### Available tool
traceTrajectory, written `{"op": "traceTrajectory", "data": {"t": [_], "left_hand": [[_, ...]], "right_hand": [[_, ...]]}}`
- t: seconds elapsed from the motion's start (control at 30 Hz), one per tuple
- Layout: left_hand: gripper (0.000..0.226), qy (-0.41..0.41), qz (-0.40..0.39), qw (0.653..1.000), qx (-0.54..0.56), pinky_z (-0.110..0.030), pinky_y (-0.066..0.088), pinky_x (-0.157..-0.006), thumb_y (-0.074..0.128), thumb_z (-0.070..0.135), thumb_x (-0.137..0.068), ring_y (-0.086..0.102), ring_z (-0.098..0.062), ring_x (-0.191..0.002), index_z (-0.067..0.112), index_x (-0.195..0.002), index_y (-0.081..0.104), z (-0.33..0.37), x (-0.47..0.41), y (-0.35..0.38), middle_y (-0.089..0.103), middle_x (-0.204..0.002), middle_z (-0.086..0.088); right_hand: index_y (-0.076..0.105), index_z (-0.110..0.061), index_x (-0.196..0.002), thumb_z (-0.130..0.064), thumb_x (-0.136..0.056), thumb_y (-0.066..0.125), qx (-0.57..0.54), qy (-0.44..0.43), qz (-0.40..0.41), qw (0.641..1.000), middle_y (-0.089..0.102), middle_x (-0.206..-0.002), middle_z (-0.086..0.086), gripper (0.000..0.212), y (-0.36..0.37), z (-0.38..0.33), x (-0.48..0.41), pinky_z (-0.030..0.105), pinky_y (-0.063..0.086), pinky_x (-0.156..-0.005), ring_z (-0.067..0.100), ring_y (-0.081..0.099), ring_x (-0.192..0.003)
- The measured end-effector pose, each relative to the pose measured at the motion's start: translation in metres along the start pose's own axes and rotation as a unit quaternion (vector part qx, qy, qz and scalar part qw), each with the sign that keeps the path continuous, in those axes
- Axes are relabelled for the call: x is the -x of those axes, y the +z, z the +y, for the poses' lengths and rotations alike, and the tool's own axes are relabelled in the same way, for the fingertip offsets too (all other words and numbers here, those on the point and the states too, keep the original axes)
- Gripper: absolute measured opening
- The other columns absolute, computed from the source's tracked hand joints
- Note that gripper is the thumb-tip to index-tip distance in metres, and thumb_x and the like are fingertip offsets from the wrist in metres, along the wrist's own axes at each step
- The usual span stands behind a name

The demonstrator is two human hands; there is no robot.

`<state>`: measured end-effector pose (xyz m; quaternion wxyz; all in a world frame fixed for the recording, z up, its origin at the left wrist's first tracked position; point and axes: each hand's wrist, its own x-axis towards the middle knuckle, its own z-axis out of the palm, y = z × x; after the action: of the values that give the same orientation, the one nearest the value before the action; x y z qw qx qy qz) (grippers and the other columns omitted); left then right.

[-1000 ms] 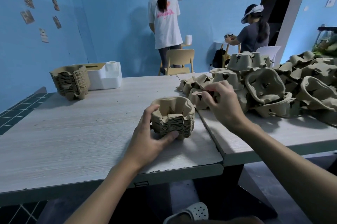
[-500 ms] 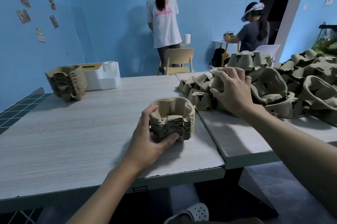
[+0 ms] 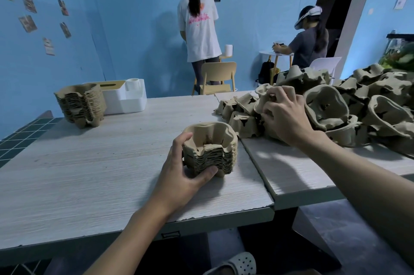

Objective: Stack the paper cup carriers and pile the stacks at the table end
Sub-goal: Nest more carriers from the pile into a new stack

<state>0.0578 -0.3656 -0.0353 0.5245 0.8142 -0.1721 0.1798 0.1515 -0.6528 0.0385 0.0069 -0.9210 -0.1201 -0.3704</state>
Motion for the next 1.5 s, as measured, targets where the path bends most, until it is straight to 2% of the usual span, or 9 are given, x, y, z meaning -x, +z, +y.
{"op": "traceTrajectory", "data": {"t": [0.27, 0.47, 0.6, 0.8, 0.87, 1.07, 1.2, 1.3, 1.5], "left_hand": [[0.079, 0.001, 0.001, 1.000, -0.005, -0.044, 0.053, -0.098, 0.079, 0.067, -0.065, 0.060, -0.014, -0.116, 0.062, -0.128, 0.030, 0.001, 0.000, 0.000, 0.061, -0.126, -0.002], [0.082, 0.000, 0.006, 1.000, -0.004, -0.047, 0.053, -0.099, 0.078, 0.067, -0.063, 0.060, -0.016, -0.118, 0.061, -0.129, 0.031, -0.001, 0.000, 0.001, 0.061, -0.127, -0.001], [0.080, 0.008, 0.005, 1.000, -0.004, -0.044, 0.053, -0.099, 0.079, 0.069, -0.064, 0.059, -0.014, -0.118, 0.062, -0.128, 0.031, -0.001, 0.000, 0.000, 0.060, -0.128, -0.001], [0.074, 0.005, 0.001, 1.000, -0.010, -0.016, 0.051, -0.091, 0.081, 0.053, -0.066, 0.061, -0.007, -0.113, 0.065, -0.119, 0.031, 0.002, 0.000, 0.000, 0.061, -0.126, 0.001], [0.073, 0.005, 0.006, 1.000, -0.012, -0.009, 0.047, -0.086, 0.081, 0.051, -0.067, 0.061, -0.006, -0.112, 0.066, -0.117, 0.031, 0.003, 0.000, 0.000, 0.062, -0.124, 0.002], [0.077, 0.009, 0.014, 1.000, -0.020, -0.042, 0.052, -0.099, 0.079, 0.065, -0.062, 0.062, -0.014, -0.112, 0.057, -0.123, 0.033, 0.000, 0.000, -0.001, 0.063, -0.121, 0.003], [0.076, 0.019, 0.021, 0.999, -0.031, -0.030, 0.053, -0.093, 0.089, 0.043, -0.070, 0.063, -0.011, -0.106, 0.052, -0.123, 0.035, -0.001, 0.000, 0.001, 0.064, -0.117, 0.001], [0.075, 0.022, 0.023, 0.999, -0.037, -0.016, 0.050, -0.086, 0.088, 0.036, -0.072, 0.063, -0.007, -0.103, 0.051, -0.122, 0.035, -0.002, -0.001, 0.001, 0.065, -0.112, 0.002], [0.072, 0.017, 0.015, 0.999, -0.024, -0.023, 0.051, -0.090, 0.080, 0.051, -0.067, 0.064, -0.011, -0.103, 0.050, -0.123, 0.034, 0.002, 0.000, 0.001, 0.065, -0.109, 0.002]], "right_hand": [[0.073, -0.009, -0.076, -0.009, -0.075, 0.073, 0.025, -0.006, 0.002, 1.000, 0.051, -0.129, 0.009, 0.001, -0.001, 0.002, 0.004, 0.052, 0.038, -0.093, 0.033, 0.038, -0.124], [0.063, -0.003, -0.095, -0.008, -0.083, 0.066, 0.036, -0.012, 0.123, 0.992, 0.055, -0.109, 0.010, 0.013, -0.007, -0.004, 0.002, 0.046, 0.035, -0.090, 0.032, 0.044, -0.109], [0.064, -0.005, -0.086, -0.014, -0.087, 0.061, -0.013, -0.040, 0.184, 0.982, 0.057, -0.105, 0.009, 0.009, -0.020, -0.017, 0.001, 0.045, 0.035, -0.090, 0.031, 0.046, -0.106], [0.065, -0.002, -0.085, -0.009, -0.087, 0.064, -0.204, -0.028, 0.247, 0.947, 0.061, -0.092, 0.011, 0.007, -0.035, -0.049, 0.005, 0.043, 0.047, -0.081, 0.028, 0.054, -0.089], [0.065, -0.003, -0.087, -0.007, -0.086, 0.066, -0.291, 0.016, 0.224, 0.930, 0.063, -0.087, 0.009, 0.004, -0.040, -0.058, 0.011, 0.040, 0.050, -0.072, 0.022, 0.056, -0.082], [0.057, -0.013, -0.091, -0.007, -0.089, 0.066, -0.403, 0.157, 0.141, 0.890, 0.059, -0.073, -0.004, 0.011, -0.046, -0.061, 0.031, 0.029, 0.053, -0.062, 0.014, 0.059, -0.067], [0.060, -0.017, -0.091, -0.005, -0.093, 0.057, -0.481, 0.252, 0.066, 0.837, 0.063, -0.072, 0.014, 0.013, -0.039, -0.048, 0.049, 0.037, 0.053, -0.049, 0.031, 0.062, -0.060], [0.065, -0.008, -0.089, 0.002, -0.092, 0.053, -0.518, 0.305, 0.007, 0.799, 0.063, -0.064, 0.015, 0.016, -0.034, -0.043, 0.063, 0.029, 0.048, -0.044, 0.020, 0.060, -0.048], [0.069, -0.025, -0.108, -0.031, -0.089, 0.068, -0.436, 0.239, -0.117, 0.860, 0.064, -0.088, 0.003, 0.020, -0.031, -0.029, 0.087, 0.028, 0.055, -0.062, 0.014, 0.063, -0.073]]}}
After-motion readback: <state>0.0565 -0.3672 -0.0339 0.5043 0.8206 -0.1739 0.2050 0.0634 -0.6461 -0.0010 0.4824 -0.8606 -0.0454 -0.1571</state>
